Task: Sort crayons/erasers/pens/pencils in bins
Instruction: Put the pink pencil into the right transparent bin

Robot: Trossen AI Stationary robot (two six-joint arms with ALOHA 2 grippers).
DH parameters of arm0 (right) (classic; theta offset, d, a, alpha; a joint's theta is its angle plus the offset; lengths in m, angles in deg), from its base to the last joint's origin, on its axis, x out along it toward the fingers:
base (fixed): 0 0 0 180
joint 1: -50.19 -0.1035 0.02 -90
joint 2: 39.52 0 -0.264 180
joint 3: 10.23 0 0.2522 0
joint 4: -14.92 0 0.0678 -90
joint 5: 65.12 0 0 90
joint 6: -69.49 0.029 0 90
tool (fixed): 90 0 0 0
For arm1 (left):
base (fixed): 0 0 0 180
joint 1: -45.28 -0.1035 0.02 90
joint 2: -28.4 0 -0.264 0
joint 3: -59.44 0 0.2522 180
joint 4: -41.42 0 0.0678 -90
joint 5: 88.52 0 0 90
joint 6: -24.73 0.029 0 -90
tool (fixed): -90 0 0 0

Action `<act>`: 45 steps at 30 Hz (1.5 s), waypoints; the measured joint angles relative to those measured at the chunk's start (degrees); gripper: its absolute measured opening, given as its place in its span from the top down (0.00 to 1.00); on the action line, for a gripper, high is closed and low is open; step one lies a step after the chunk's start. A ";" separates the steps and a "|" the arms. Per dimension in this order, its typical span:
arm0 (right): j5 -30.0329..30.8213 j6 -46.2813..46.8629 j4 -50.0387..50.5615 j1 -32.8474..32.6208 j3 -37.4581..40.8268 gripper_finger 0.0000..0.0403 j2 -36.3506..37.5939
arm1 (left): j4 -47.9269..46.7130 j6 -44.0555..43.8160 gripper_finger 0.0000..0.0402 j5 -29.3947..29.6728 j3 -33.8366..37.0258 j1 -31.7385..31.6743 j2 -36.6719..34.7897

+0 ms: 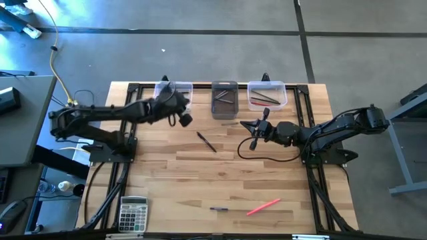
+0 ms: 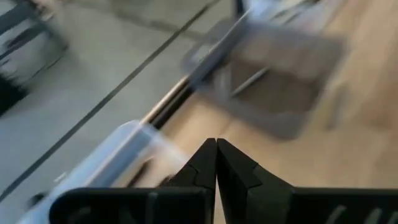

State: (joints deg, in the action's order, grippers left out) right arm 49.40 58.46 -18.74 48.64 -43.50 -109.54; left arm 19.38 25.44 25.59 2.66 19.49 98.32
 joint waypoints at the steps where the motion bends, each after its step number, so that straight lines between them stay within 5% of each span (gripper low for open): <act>1: 0.00 0.00 0.00 0.01 0.00 1.00 0.00 | 3.10 -0.73 1.00 -0.47 1.94 1.40 -0.91; 20: -0.02 0.46 0.07 0.00 0.00 1.00 0.00 | 37.01 -2.18 1.00 -5.58 26.07 24.88 -10.17; 29: -0.83 0.48 0.44 0.01 0.00 1.00 0.00 | 54.88 -0.05 1.00 -11.08 34.53 27.65 -10.22; 45: -1.84 1.11 0.42 -2.05 -0.02 1.00 0.00 | 56.31 2.48 1.00 -13.33 36.08 27.67 -16.66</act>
State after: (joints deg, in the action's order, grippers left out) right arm 47.56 59.58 -18.32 46.59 -43.52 -109.54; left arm 75.69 27.92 12.26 38.74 47.15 81.66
